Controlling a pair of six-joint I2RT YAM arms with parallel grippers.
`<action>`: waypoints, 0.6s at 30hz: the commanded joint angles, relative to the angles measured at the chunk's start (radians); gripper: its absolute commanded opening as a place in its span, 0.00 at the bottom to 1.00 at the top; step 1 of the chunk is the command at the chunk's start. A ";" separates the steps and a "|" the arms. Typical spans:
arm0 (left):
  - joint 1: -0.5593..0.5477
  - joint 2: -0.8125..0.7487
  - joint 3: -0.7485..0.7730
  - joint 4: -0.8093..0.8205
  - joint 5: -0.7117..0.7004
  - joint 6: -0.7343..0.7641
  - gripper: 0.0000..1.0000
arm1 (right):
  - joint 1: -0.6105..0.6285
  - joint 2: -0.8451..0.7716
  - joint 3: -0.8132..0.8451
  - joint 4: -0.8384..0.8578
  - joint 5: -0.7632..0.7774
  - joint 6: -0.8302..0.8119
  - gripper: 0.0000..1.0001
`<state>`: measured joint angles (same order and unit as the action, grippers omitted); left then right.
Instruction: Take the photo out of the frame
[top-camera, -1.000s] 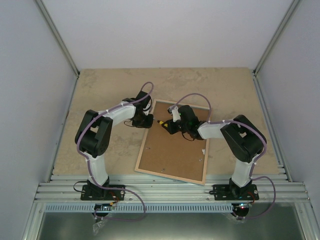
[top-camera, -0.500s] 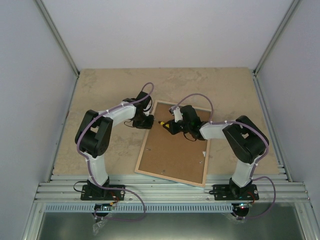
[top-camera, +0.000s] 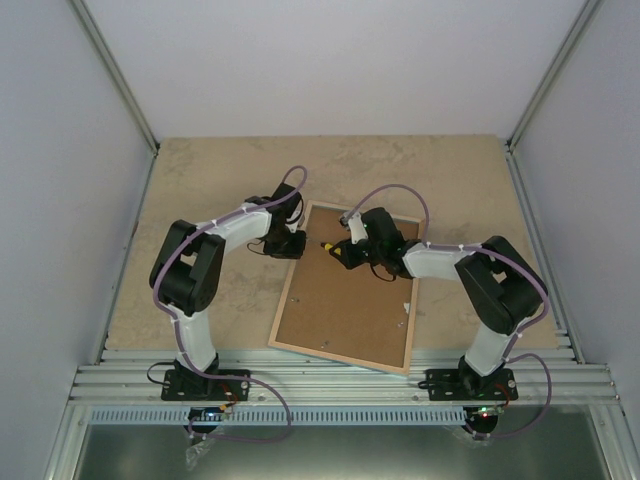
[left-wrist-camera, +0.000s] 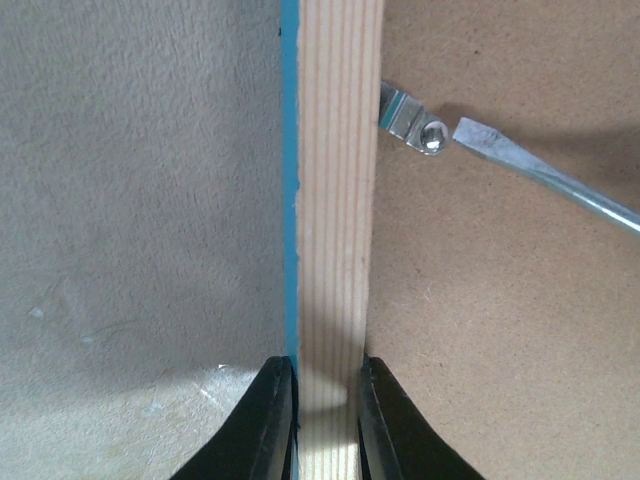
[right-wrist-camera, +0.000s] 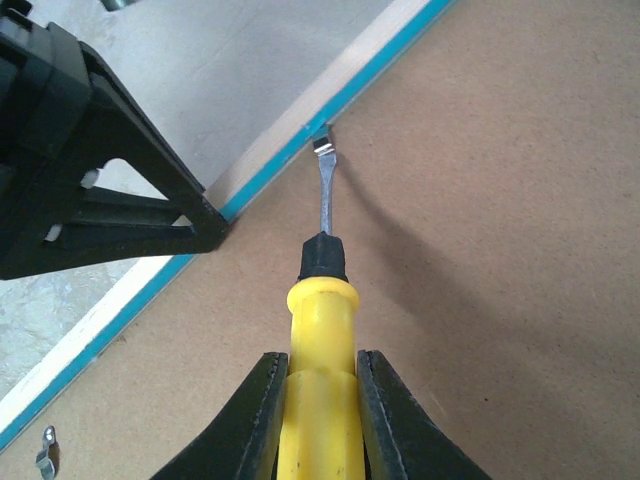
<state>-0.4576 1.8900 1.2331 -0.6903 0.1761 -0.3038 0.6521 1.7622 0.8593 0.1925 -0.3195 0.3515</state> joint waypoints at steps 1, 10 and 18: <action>0.011 0.005 -0.009 -0.035 -0.012 -0.022 0.00 | 0.015 -0.030 0.023 -0.027 0.026 -0.031 0.01; 0.011 0.004 -0.010 -0.034 -0.002 -0.021 0.00 | 0.034 0.003 0.021 0.036 0.005 -0.026 0.01; 0.011 0.003 -0.010 -0.035 0.000 -0.019 0.00 | 0.034 0.030 0.035 0.025 0.043 -0.025 0.01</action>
<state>-0.4576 1.8896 1.2331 -0.6907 0.1768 -0.3038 0.6834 1.7691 0.8650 0.2047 -0.3004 0.3363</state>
